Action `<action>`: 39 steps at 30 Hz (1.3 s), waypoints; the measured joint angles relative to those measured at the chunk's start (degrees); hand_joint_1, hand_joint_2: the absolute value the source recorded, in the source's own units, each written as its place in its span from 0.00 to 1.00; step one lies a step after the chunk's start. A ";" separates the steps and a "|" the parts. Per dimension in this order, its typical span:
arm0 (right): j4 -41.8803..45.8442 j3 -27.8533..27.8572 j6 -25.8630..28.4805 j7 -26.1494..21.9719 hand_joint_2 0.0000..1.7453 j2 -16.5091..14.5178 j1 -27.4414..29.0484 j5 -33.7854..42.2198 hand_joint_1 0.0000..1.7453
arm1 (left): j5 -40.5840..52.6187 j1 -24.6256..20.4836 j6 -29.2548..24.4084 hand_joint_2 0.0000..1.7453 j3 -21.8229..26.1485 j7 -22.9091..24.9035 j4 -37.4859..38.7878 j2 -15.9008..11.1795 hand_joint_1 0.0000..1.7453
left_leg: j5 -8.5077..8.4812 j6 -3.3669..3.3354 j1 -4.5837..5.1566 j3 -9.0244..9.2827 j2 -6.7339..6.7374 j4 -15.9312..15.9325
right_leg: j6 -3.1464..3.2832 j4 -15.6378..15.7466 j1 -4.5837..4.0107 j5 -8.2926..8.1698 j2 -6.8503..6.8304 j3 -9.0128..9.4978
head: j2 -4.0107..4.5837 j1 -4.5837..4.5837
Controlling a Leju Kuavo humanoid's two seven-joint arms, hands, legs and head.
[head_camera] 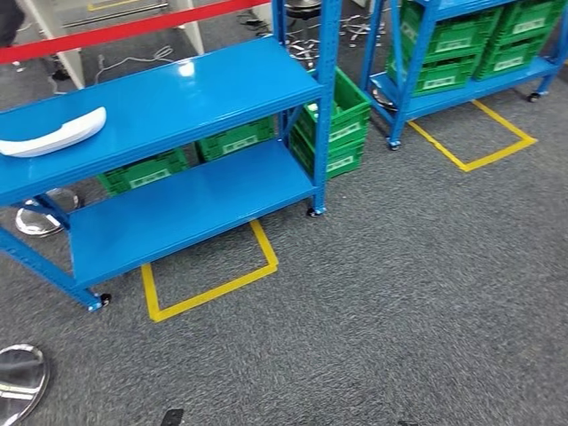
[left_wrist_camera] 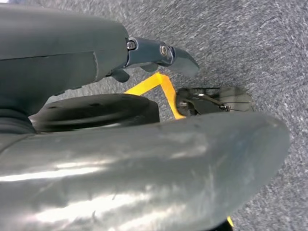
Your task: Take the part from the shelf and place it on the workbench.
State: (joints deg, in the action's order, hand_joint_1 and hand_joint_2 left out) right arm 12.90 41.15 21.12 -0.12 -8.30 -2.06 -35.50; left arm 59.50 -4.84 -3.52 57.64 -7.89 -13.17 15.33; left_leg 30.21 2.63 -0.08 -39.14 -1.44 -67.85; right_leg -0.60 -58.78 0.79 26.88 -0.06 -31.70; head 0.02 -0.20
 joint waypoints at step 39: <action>0.02 0.60 2.84 0.54 1.00 -0.46 0.00 -2.52 0.00 | 0.03 -0.15 -0.32 0.00 0.13 0.31 0.02 0.44 0.00 | -5.38 -1.05 0.10 6.12 0.90 10.58 | -1.16 -0.13 -0.36 0.29 -0.15 -0.02 | 0.00 -0.13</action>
State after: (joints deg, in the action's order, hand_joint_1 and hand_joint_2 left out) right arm 12.92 41.75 23.96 0.42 -8.76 -2.06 -38.02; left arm 59.53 -4.99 -3.84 57.77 -7.58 -13.16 15.76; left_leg 24.83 1.58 0.02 -33.02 -0.54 -57.26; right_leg -1.76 -58.91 0.43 27.17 -0.21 -31.71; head 0.02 -0.33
